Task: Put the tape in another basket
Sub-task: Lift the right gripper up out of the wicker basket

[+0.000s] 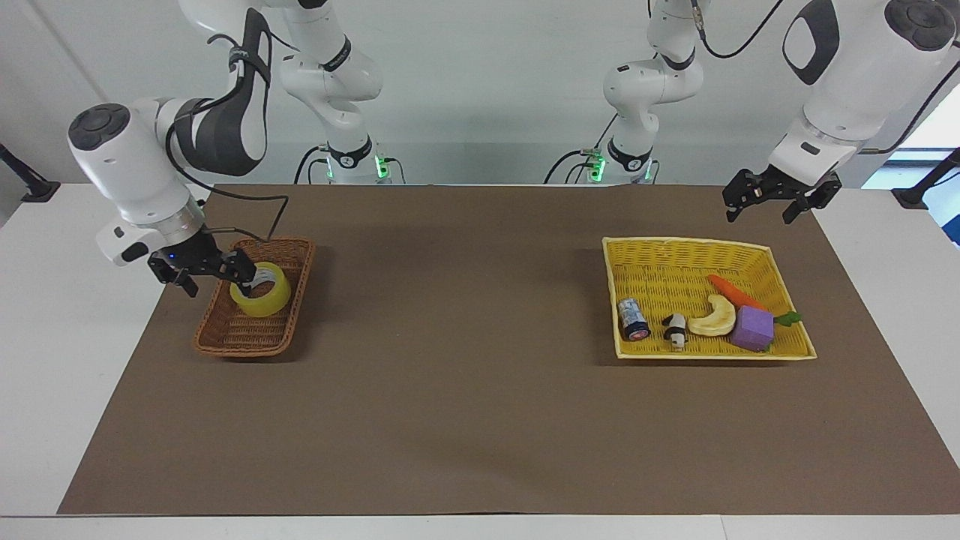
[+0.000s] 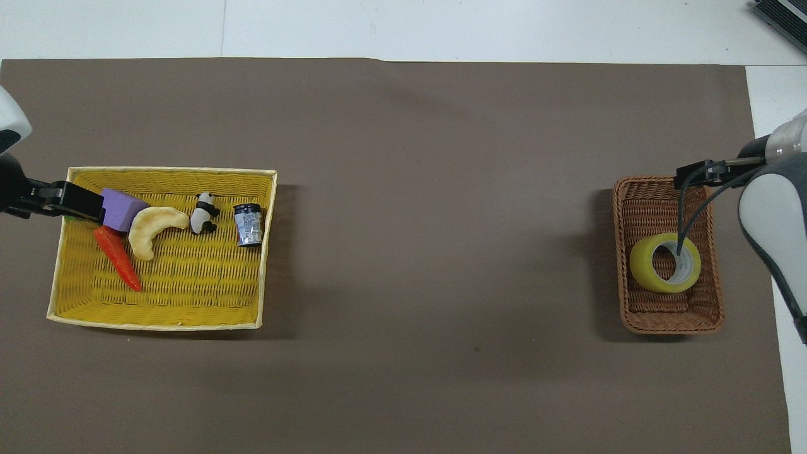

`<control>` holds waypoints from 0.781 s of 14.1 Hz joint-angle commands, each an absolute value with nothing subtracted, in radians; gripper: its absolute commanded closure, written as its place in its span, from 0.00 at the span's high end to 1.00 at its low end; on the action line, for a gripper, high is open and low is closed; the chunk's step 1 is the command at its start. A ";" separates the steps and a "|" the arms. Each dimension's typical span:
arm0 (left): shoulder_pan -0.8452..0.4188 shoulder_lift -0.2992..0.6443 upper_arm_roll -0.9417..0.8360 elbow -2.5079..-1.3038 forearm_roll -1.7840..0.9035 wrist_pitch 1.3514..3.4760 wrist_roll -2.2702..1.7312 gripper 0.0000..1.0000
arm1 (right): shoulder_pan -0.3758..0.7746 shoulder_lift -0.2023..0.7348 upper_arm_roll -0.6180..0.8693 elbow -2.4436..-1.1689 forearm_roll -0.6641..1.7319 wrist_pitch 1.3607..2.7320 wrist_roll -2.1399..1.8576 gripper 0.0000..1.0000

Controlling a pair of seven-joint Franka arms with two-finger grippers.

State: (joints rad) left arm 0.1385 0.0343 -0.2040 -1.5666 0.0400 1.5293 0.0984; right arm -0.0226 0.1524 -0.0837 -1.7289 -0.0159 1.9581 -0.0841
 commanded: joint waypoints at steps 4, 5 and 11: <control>0.147 0.028 -0.199 -1.540 0.049 1.491 0.150 1.00 | 0.089 0.046 -0.072 -1.682 -0.051 1.806 0.222 1.00; 0.147 0.020 -0.198 -1.537 0.052 1.491 0.150 1.00 | 0.090 0.041 -0.069 -1.637 -0.046 1.740 0.257 1.00; 0.149 0.008 -0.201 -1.543 0.052 1.477 0.170 1.00 | 0.089 -0.006 -0.043 -1.425 -0.022 1.415 0.275 1.00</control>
State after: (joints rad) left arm 0.1395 0.0169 -0.1995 -1.5473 0.0440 1.4944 0.1590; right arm 0.0994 0.0158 -0.0516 -1.4700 -0.0385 1.4827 0.2526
